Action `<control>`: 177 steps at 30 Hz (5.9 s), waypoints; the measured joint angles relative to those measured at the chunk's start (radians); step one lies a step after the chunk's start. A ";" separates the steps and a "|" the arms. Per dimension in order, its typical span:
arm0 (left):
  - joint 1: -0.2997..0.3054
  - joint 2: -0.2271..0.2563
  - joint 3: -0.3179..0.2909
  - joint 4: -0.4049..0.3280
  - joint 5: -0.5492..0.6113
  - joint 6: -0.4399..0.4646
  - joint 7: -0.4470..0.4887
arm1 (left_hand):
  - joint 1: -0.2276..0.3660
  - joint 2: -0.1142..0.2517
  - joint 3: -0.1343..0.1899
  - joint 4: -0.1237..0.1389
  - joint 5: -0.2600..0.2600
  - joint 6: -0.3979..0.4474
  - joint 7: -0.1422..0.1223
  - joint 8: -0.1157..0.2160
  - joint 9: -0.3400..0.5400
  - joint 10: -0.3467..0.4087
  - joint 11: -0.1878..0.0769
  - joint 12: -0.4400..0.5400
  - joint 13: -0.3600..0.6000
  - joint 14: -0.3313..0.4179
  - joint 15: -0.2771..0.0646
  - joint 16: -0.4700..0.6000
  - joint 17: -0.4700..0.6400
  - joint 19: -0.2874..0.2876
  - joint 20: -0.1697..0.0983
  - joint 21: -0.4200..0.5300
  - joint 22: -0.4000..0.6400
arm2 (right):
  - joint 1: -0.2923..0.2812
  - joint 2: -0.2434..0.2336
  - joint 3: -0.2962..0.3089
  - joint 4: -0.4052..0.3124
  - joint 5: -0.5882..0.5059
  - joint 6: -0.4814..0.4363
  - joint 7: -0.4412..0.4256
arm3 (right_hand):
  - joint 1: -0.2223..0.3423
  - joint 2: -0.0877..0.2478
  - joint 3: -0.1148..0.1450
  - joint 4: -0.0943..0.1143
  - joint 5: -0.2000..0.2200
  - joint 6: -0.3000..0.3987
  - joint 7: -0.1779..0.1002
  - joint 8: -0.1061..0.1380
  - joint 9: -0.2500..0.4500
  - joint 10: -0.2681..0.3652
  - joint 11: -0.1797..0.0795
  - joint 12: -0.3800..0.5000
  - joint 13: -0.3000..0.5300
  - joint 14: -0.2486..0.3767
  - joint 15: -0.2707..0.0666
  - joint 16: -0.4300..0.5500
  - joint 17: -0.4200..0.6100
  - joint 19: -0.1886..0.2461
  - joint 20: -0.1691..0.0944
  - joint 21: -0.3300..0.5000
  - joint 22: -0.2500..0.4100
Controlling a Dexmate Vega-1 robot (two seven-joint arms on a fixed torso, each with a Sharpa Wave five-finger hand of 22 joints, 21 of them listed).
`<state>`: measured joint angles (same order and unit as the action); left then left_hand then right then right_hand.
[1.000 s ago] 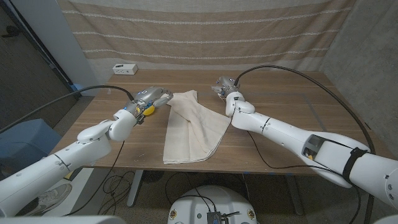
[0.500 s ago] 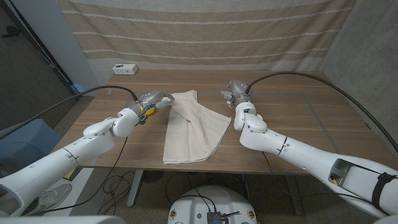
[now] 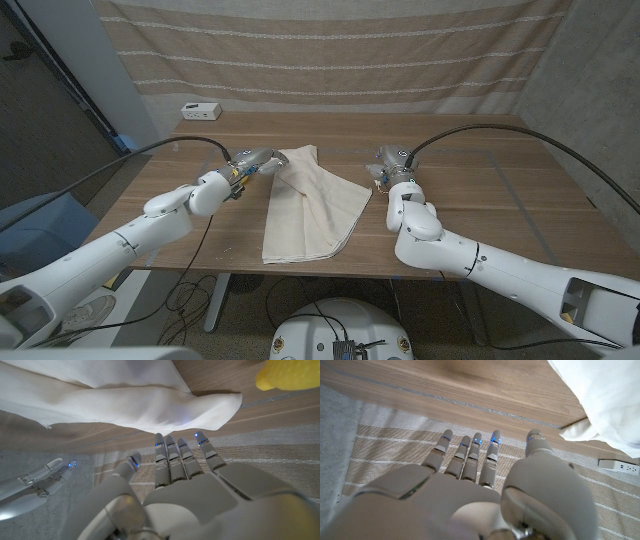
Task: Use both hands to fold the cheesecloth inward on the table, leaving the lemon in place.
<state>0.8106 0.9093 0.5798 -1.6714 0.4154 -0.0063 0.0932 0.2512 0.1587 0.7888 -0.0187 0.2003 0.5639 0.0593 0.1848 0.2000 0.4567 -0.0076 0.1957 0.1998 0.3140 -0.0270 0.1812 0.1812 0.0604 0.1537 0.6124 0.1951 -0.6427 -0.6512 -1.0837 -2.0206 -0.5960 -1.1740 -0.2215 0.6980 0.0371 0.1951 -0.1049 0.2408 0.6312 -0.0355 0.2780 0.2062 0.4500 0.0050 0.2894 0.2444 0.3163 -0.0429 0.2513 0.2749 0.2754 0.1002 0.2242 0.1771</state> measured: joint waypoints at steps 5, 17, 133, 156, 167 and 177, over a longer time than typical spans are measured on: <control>-0.010 -0.006 0.009 0.001 0.007 -0.004 -0.008 | -0.003 0.003 -0.002 0.003 0.000 -0.005 -0.005 0.000 -0.005 -0.007 0.000 0.000 0.000 0.000 0.000 0.000 0.000 -0.002 0.002 0.000 0.000 | -0.016 -0.018 -0.018 -0.032 -0.006 -0.039 0.010 | 0.000 0.000 0.000 0.000 0.000 0.010 0.000 0.007 0.001 0.000 0.000 0.000 0.000 0.000 0.000 0.000 0.002 0.000 0.000 0.000 0.000; -0.020 -0.011 0.023 -0.010 0.020 0.003 -0.026 | -0.006 0.005 -0.002 0.011 0.000 -0.005 -0.005 0.000 -0.005 -0.007 0.000 0.000 0.000 -0.003 -0.003 0.000 -0.005 -0.005 0.006 0.000 0.000 | -0.045 -0.021 -0.044 -0.056 0.018 -0.082 -0.001 | -0.028 -0.007 -0.018 0.010 0.007 0.011 0.001 0.011 0.006 -0.018 0.007 -0.005 0.008 -0.014 0.002 -0.006 0.011 0.000 0.000 -0.006 0.000; 0.107 -0.054 -0.239 -0.011 -0.169 -0.420 0.241 | -0.143 -0.072 -0.069 0.076 -0.031 -0.463 -0.177 -0.019 -0.019 -0.181 -0.002 -0.007 -0.005 -0.016 0.020 0.006 -0.002 -0.002 0.034 -0.017 0.001 | -0.402 -0.181 0.526 -0.125 0.561 1.180 0.186 | 0.393 0.076 0.115 -0.047 -0.002 0.389 0.057 0.255 -0.004 0.251 -0.087 0.054 0.016 0.170 -0.004 0.044 0.094 0.203 -0.074 0.016 0.007; 0.098 -0.092 -0.265 0.009 -0.170 -0.463 0.218 | -0.156 -0.067 -0.076 0.083 -0.031 -0.462 -0.177 -0.011 -0.019 -0.180 -0.002 -0.007 -0.004 -0.016 0.020 0.006 -0.002 -0.002 0.034 -0.017 0.001 | -0.210 -0.204 0.405 -0.136 0.705 1.014 0.592 | 0.133 0.007 -0.048 0.065 -0.032 0.013 0.043 0.006 -0.020 -0.021 0.053 -0.090 -0.012 -0.058 0.075 -0.038 0.055 0.014 0.041 -0.032 0.004; 0.106 -0.096 -0.269 -0.001 -0.168 -0.459 0.211 | -0.156 -0.066 -0.076 0.083 -0.031 -0.468 -0.182 -0.011 -0.018 -0.184 -0.005 -0.007 -0.004 -0.021 0.014 0.006 -0.002 -0.002 0.034 -0.017 0.001 | -0.220 -0.207 0.428 -0.083 0.809 1.062 0.602 | 0.073 0.085 -0.047 0.092 -0.026 -0.043 0.062 -0.050 -0.014 -0.049 0.081 -0.090 -0.017 -0.072 0.089 -0.038 0.047 0.003 0.050 -0.027 0.004; 0.122 -0.096 -0.271 -0.006 -0.178 -0.446 0.199 | -0.162 -0.072 -0.076 0.083 -0.031 -0.468 -0.182 -0.007 -0.018 -0.189 0.000 -0.007 -0.004 -0.031 0.013 0.006 -0.005 -0.001 0.034 -0.021 0.001 | -0.306 -0.178 0.492 -0.025 0.817 1.180 0.449 | 0.085 0.099 -0.033 0.078 -0.031 -0.064 0.052 -0.066 -0.015 -0.063 0.077 -0.090 -0.017 -0.062 0.088 -0.038 0.036 0.034 0.019 -0.011 0.004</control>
<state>0.9329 0.8130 0.3091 -1.6779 0.2370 -0.4522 0.2926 0.0896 0.0870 0.7129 0.0641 0.1692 0.0960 -0.1230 0.1780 0.1816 0.2673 -0.0075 0.1885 0.1955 0.2832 -0.0140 0.1870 0.1766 0.0589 0.1877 0.5915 0.1957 -0.9483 -0.8296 -0.5920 -2.0454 0.2210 0.0057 0.2280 0.7832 0.1361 0.1619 -0.0274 0.2096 0.5676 0.0160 0.2121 0.1910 0.3871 0.0822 0.1996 0.2272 0.2540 0.0448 0.2137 0.3110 0.3092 0.1196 0.2127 0.1814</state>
